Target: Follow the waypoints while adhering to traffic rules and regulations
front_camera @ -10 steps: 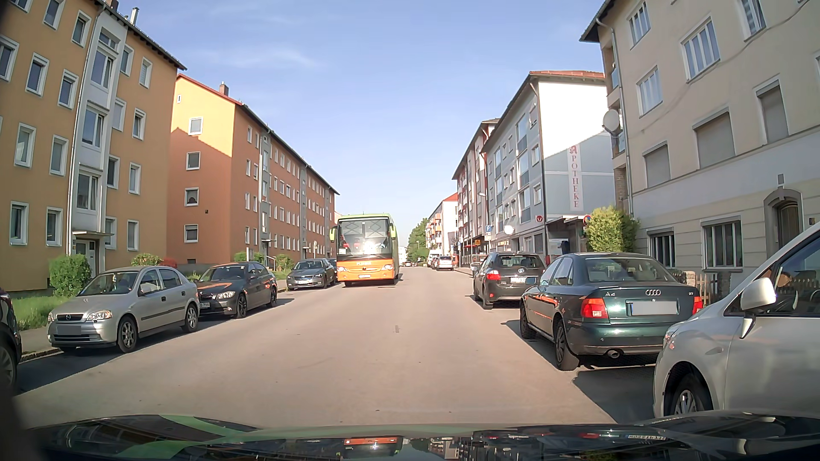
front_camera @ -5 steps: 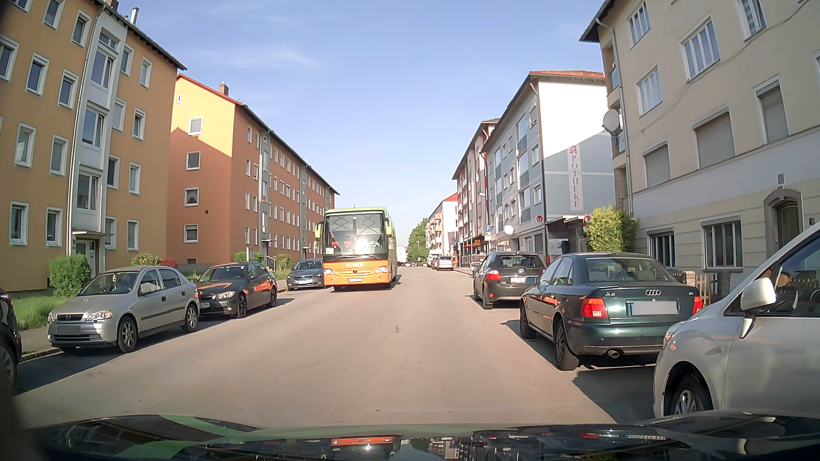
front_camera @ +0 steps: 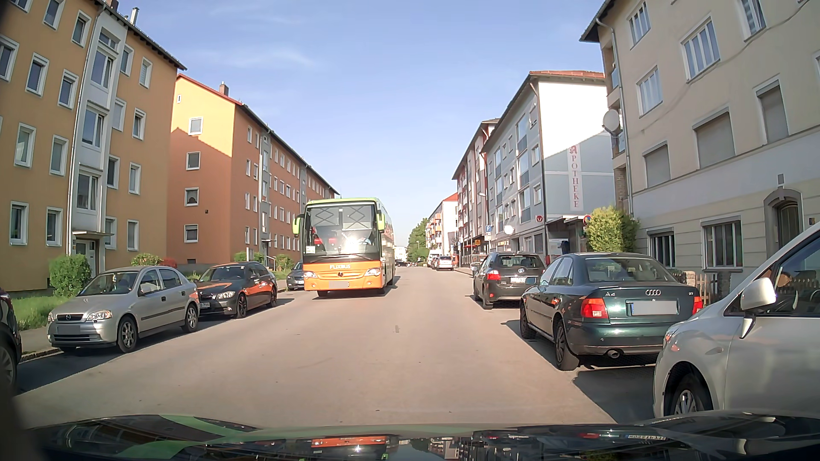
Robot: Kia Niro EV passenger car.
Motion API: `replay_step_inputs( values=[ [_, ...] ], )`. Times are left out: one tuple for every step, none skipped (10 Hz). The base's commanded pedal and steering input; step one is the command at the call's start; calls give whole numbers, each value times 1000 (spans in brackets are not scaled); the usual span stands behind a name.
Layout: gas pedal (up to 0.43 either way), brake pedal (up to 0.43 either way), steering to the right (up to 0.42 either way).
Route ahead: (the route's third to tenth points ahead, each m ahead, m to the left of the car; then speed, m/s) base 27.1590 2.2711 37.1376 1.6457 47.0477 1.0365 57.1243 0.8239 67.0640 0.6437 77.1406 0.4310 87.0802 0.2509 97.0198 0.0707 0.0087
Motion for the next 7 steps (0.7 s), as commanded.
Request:
replay_step_inputs(
  values=[
    [0,329,-30],
    [0,329,-30],
    [0,329,-30],
    [0,335,-30],
    [0,335,-30],
    [0,329,-30],
    [0,335,-30]
  ],
)
